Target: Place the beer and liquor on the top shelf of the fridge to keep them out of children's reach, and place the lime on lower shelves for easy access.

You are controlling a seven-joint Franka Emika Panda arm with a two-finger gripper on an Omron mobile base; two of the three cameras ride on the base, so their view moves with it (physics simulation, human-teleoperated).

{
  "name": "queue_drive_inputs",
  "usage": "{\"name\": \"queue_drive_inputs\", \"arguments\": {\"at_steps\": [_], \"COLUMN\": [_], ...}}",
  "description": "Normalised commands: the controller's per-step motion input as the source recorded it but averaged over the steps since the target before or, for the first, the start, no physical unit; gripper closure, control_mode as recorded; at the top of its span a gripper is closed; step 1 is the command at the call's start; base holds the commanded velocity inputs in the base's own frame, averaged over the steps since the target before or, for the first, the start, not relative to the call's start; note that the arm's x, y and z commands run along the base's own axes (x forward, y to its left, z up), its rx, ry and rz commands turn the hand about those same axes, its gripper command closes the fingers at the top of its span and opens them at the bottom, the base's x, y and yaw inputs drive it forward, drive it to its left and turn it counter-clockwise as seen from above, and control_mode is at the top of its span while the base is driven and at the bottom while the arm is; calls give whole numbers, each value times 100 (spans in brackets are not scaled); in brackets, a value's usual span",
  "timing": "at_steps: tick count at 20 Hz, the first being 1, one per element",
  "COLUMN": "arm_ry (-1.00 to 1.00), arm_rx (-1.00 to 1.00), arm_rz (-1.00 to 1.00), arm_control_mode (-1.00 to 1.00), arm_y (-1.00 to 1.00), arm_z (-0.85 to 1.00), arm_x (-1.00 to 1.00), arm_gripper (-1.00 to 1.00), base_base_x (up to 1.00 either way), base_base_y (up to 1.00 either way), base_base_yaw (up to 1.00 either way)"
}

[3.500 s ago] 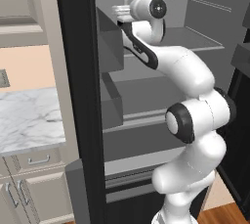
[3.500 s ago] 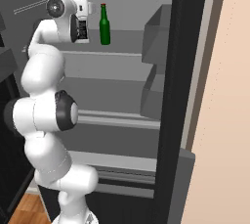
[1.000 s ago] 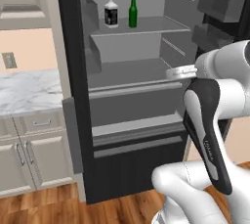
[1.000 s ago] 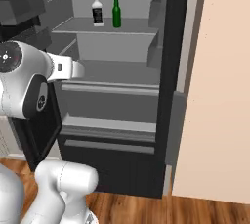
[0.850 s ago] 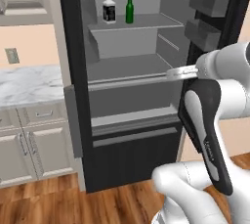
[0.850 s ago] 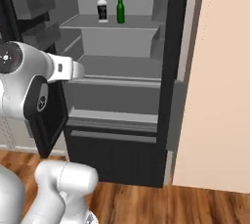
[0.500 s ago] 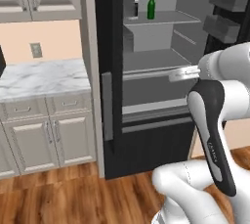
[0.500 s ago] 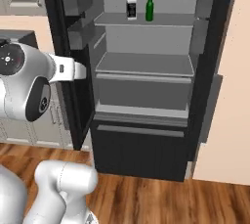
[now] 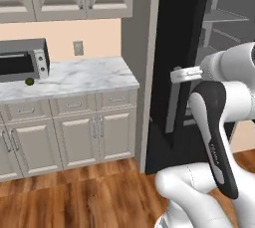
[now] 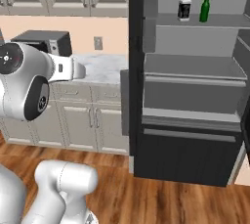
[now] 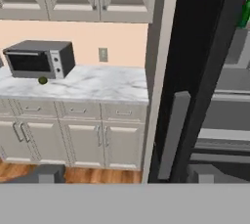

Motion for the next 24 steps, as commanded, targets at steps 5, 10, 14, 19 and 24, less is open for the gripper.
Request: {"name": "queue_drive_inputs", "arguments": {"at_steps": [5,10,14,19,24], "arm_ry": [0,0,0,0,0], "arm_rx": [0,0,0,0,0], "arm_rz": [0,0,0,0,0], "arm_control_mode": [100,100,100,100,100], "arm_y": [0,0,0,0,0], "arm_z": [0,0,0,0,0], "arm_x": [0,0,0,0,0], "arm_gripper": [-100,-100,-100,-100,-100], "base_base_x": [31,67,74,73,75], "base_base_y": [100,100,100,99,74], "base_base_yaw": [0,0,0,0,0]}}
